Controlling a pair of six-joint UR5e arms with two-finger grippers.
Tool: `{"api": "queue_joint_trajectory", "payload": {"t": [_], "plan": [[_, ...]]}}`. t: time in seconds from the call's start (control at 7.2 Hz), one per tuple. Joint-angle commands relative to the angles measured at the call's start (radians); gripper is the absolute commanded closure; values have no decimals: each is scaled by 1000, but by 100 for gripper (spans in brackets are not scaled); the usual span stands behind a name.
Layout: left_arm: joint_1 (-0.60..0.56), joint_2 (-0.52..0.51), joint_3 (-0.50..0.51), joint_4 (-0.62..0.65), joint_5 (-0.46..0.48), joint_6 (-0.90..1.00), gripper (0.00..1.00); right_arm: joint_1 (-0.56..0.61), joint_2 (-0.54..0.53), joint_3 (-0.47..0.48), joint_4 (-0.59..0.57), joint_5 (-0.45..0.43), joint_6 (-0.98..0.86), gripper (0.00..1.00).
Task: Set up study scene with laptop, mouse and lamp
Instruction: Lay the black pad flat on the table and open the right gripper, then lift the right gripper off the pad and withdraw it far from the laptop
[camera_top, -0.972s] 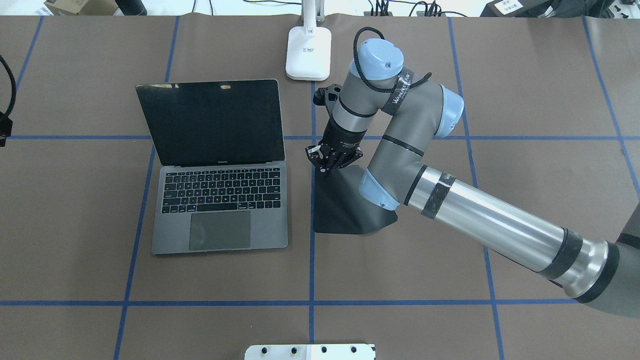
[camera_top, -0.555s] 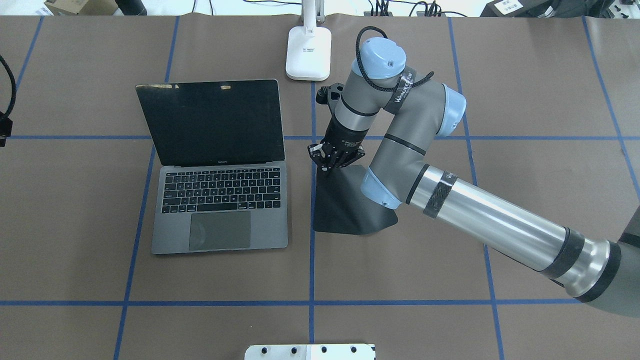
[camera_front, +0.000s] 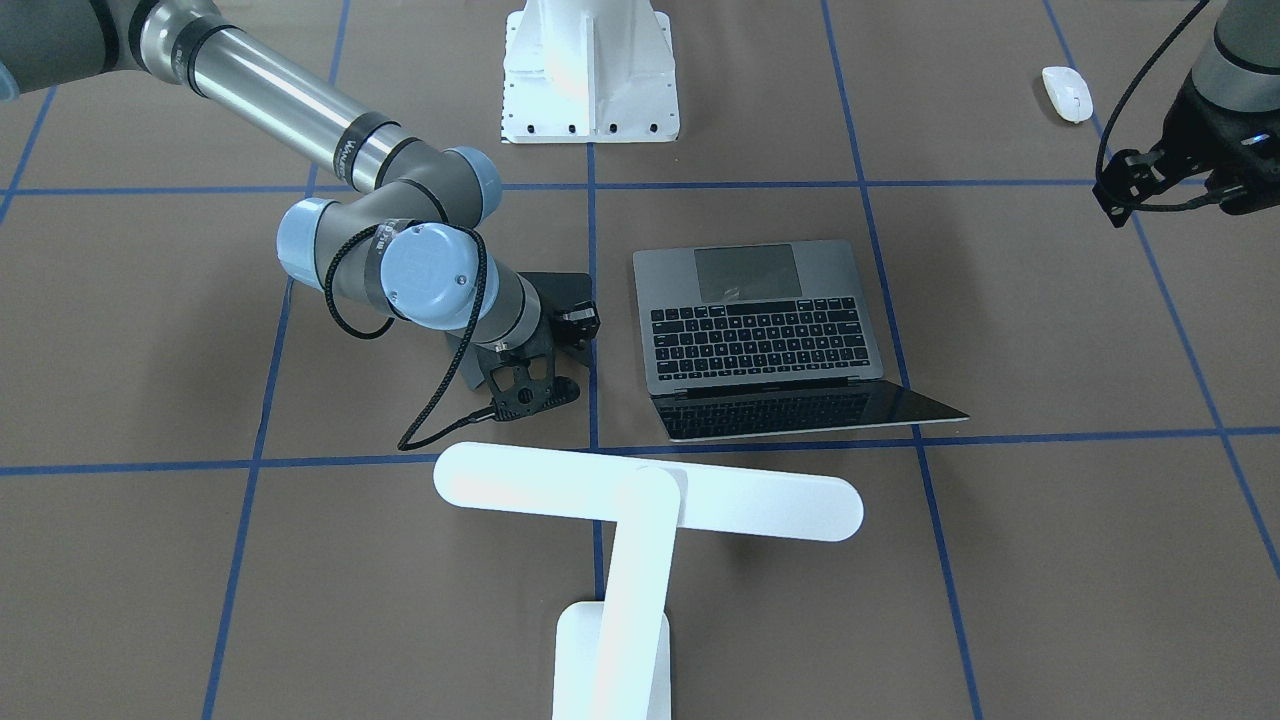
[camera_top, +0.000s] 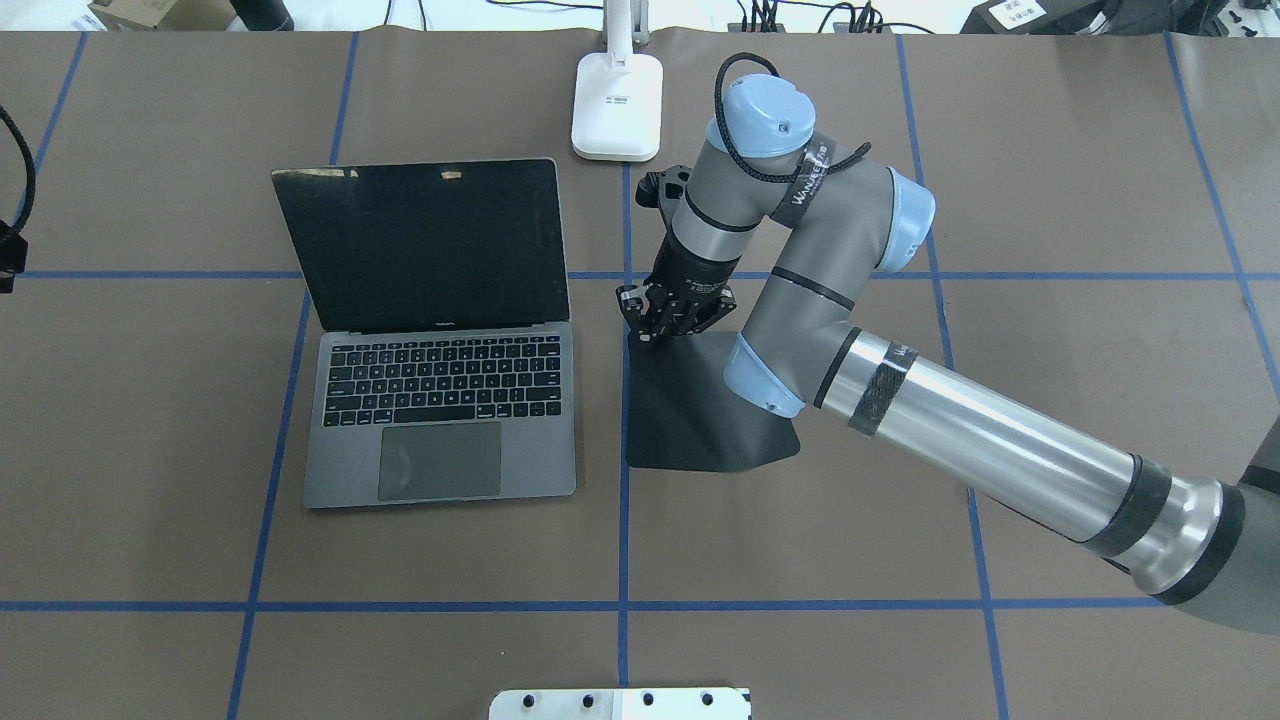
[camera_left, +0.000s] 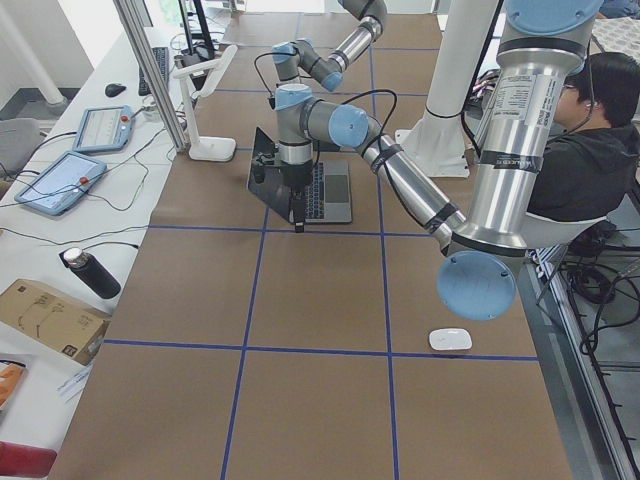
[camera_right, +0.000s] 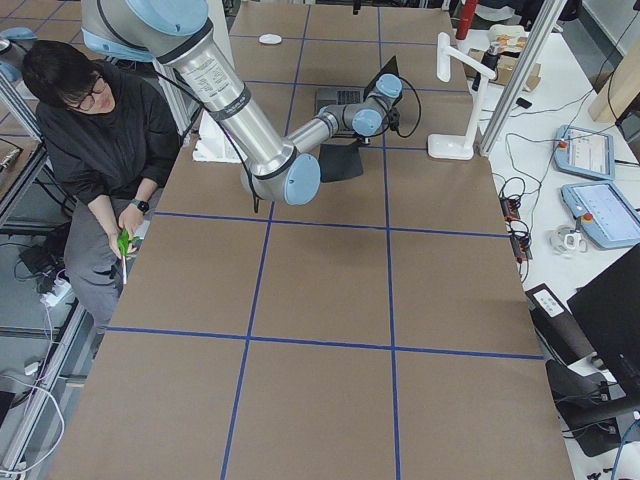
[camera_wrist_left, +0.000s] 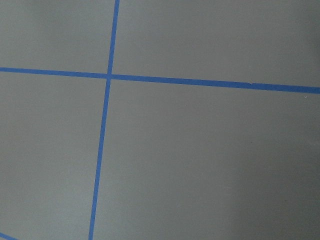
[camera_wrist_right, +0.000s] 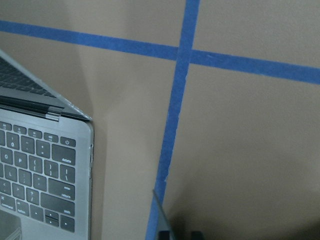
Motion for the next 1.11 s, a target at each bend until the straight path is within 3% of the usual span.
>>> {"api": "queue_joint_trajectory", "payload": {"t": [0.0, 0.69, 0.97], "plan": [[0, -5, 4, 0, 0, 1, 0, 19, 0, 4, -1, 0, 10, 1], [0, -2, 10, -6, 0, 1, 0, 85, -3, 8, 2, -1, 12, 1], [-2, 68, -8, -107, -2, 9, 0, 142, -143, 147, -10, 8, 12, 1]]}}
